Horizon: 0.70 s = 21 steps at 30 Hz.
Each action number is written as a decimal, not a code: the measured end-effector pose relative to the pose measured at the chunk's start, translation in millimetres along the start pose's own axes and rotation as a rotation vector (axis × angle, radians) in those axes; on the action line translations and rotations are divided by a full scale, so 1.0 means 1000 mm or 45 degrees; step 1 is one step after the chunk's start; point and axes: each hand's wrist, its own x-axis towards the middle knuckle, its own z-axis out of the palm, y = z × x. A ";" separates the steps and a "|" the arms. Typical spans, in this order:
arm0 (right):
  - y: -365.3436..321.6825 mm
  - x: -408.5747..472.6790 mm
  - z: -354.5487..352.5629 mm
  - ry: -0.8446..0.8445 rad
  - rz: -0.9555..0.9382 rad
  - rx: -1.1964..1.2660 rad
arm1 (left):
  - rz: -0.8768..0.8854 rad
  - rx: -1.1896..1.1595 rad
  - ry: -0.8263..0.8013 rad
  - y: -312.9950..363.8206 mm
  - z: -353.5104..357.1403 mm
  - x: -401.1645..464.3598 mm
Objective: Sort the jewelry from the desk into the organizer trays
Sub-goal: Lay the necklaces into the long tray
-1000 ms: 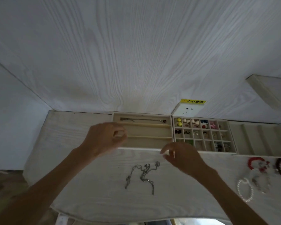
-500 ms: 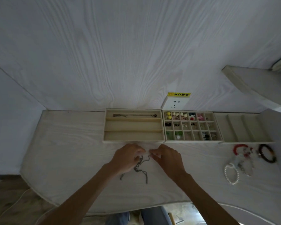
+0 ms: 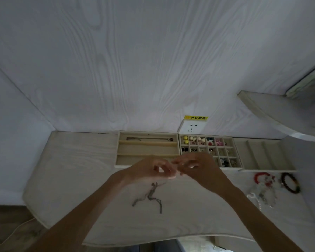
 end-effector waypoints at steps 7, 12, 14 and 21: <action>-0.026 0.016 -0.043 0.118 -0.064 0.084 | -0.031 -0.043 0.085 0.023 -0.045 -0.009; -0.042 0.020 -0.057 0.216 -0.175 0.109 | -0.029 0.043 0.061 0.034 -0.074 -0.014; -0.045 0.022 -0.062 0.275 -0.207 0.087 | -0.032 0.078 0.075 0.033 -0.083 -0.013; -0.036 0.034 -0.062 0.515 -0.212 0.004 | -0.073 0.357 0.093 0.018 -0.109 -0.004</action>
